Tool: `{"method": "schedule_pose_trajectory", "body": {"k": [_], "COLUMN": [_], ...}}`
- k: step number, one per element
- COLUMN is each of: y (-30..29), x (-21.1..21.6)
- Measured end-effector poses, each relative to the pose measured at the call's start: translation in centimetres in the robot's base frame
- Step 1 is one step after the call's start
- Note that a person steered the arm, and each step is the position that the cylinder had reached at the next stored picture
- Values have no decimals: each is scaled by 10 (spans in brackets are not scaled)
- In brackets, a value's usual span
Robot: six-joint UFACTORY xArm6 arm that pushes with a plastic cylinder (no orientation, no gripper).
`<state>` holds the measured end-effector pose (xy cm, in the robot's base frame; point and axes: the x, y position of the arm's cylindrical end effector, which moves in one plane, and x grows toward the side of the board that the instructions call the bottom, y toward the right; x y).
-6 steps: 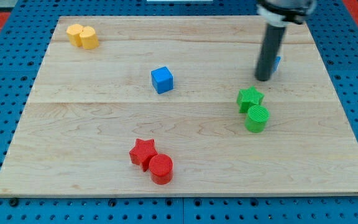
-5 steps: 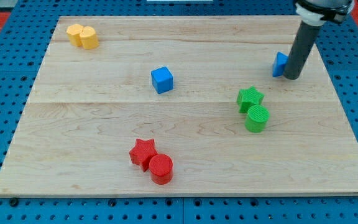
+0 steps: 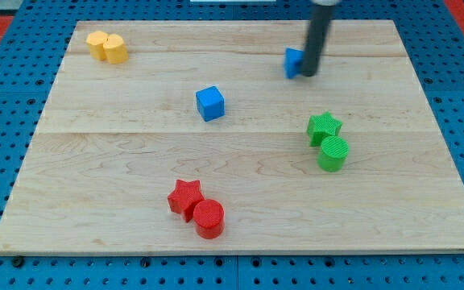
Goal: Move blue triangle near to blue cube
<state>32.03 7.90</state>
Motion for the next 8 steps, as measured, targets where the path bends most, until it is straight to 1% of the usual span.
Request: {"method": "schedule_pose_trajectory", "body": {"k": [1,2,3,4,5,6,8], "y": [-41,30,67,37,-14,-71,-89], "x": [-3,-4,-15,-45,-41,-19,16]}}
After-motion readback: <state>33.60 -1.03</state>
